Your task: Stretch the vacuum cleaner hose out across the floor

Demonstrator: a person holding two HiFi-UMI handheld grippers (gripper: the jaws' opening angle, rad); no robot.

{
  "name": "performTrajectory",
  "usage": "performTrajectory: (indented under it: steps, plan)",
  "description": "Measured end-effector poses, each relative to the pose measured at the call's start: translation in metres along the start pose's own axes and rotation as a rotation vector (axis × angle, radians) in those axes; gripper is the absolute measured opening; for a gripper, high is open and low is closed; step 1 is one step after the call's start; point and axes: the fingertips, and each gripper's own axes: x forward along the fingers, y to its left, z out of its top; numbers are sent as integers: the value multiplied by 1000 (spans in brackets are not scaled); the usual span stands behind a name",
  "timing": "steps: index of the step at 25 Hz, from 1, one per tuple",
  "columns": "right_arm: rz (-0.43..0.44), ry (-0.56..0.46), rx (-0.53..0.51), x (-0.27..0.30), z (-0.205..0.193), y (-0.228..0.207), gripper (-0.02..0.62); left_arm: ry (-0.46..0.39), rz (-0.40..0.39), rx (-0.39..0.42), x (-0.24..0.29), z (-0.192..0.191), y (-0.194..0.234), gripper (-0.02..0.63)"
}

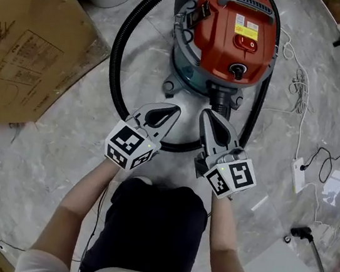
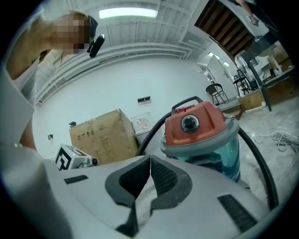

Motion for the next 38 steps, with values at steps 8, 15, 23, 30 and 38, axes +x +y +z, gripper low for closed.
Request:
performTrajectory:
  steps: [8,15,23,30,38]
  plan:
    - [98,-90,69,11,-35,0,15,156,-212,12,29,-102,-5,9]
    - [113,-89,109,1,-67,4,15,332,-342,97,43,-166,-29,11]
    - [127,-129,141,-16,-67,8,15,755,-360,431,45,-268,-38,293]
    - [126,-164,160,-16,-65,6,15,1004,-381,703,41,-329,-46,311]
    - [138,-192,175,-16,-61,5,15,985,-341,712,50,-343,-41,292]
